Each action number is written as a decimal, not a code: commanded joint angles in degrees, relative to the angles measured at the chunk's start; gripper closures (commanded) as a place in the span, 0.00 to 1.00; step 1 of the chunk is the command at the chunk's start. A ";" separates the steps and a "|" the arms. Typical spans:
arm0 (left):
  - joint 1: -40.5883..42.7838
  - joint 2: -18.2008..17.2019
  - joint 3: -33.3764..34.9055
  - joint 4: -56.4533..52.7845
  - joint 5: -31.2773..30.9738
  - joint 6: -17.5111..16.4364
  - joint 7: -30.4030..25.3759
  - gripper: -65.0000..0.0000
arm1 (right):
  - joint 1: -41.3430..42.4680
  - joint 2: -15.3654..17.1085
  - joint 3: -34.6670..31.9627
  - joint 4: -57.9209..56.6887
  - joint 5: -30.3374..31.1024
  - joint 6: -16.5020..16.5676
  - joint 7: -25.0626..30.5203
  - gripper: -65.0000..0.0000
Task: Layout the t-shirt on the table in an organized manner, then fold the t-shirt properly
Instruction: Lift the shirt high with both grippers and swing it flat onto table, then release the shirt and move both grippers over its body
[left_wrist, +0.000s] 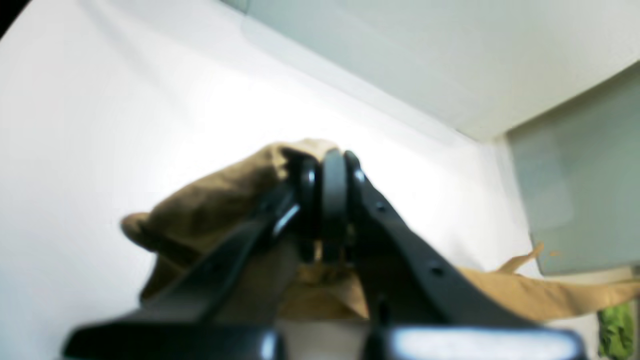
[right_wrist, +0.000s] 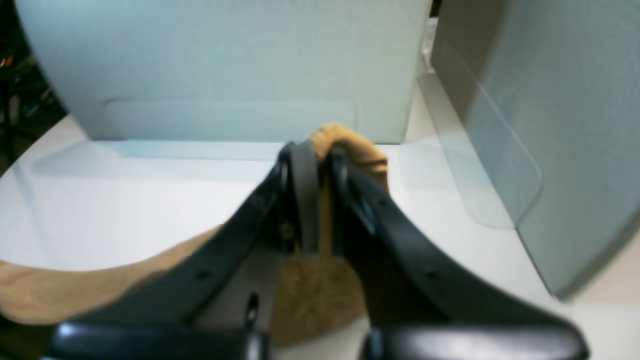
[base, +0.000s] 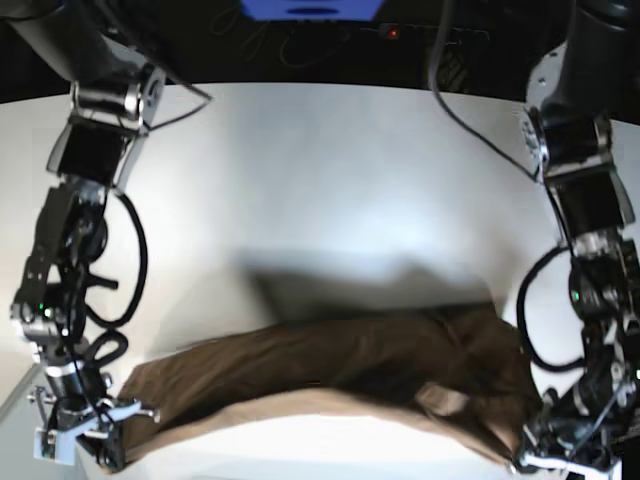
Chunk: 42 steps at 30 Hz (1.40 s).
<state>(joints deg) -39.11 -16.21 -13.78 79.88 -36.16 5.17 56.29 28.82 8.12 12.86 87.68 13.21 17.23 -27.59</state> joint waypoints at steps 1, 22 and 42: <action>-6.12 -0.36 0.64 -1.15 -0.72 -0.20 -1.83 1.00 | 4.46 1.33 0.19 -0.69 0.72 0.22 3.73 1.00; 4.87 -0.63 1.08 8.61 -1.33 -0.20 0.81 1.00 | -14.80 1.15 5.12 6.78 1.07 0.22 10.41 1.00; 48.21 1.13 -9.74 23.11 -4.58 -0.20 0.81 1.00 | -38.01 2.47 5.20 1.24 0.99 0.30 14.80 0.81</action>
<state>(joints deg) 9.82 -14.41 -23.20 101.95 -40.16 4.95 57.78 -9.61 10.15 18.00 87.74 13.74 17.28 -14.31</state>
